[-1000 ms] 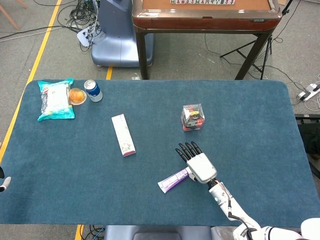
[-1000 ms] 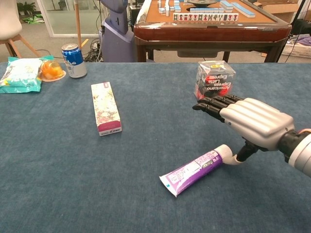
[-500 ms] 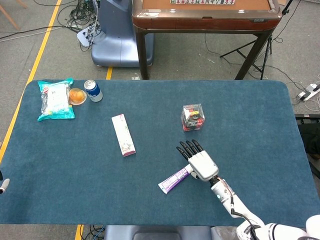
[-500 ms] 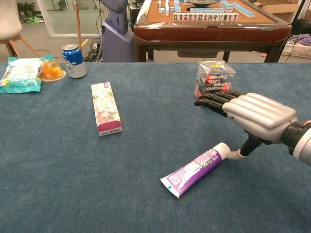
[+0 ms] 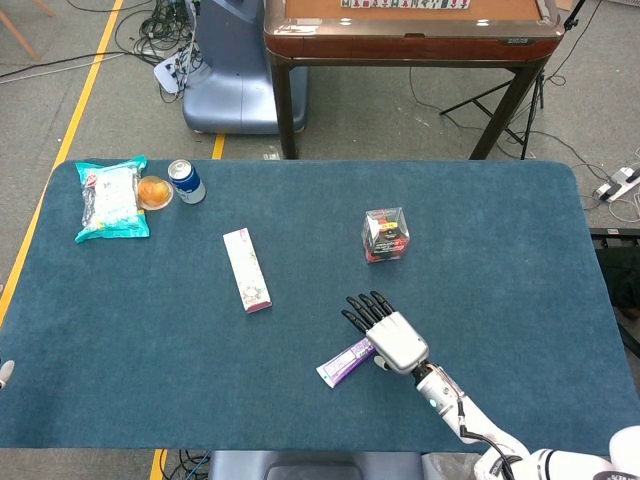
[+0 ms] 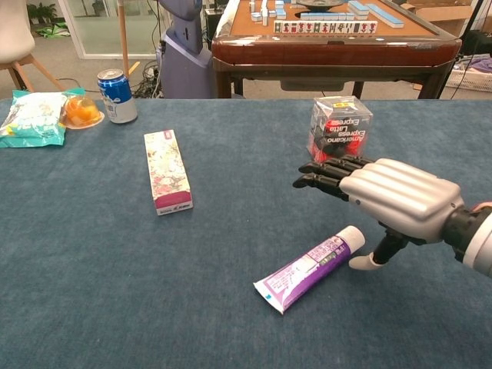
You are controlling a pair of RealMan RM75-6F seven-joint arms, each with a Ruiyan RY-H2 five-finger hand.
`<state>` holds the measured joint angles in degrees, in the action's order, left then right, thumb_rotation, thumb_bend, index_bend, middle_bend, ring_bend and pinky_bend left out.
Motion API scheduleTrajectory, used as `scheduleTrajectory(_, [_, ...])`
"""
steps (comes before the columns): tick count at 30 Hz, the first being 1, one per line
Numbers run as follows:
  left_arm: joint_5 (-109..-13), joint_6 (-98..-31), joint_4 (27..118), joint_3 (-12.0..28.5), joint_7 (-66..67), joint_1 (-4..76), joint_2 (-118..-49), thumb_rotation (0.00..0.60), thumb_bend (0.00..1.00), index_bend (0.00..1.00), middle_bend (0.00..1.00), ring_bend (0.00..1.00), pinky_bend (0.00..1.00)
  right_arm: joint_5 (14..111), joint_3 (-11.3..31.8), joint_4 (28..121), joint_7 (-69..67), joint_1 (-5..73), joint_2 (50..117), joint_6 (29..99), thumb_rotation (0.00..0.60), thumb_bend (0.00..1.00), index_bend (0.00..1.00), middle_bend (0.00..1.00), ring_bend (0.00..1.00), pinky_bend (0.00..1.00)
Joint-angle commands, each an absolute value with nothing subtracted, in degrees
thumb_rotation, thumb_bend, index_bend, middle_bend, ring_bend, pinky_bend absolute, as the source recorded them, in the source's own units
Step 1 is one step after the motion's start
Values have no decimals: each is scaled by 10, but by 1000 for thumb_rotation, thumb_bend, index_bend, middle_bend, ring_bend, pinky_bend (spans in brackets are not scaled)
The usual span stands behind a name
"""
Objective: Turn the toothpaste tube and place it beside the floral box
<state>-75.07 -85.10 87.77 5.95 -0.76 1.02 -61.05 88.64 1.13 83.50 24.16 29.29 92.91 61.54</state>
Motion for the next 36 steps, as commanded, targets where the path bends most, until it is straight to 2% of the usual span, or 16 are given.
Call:
scheduleTrajectory(1, [-750,-850,877,59,-8,10,-610,600,243,652,608,435,514,889,10,831,240,294,934,618,600,0,117,0,0,76])
scheduleTrajectory(13, [-743,-850,873,64,-22,6,-605,600,242,652,608,435,514,881,9,805,253,305,973,603,600,0,105,0,0,76])
scheduleTrajectory(36, [-719,-835,861,73,-39,2,-601,600,242,652,608,435,514,839,52,757,248,342,1015,579,600,0,105,0,0,76])
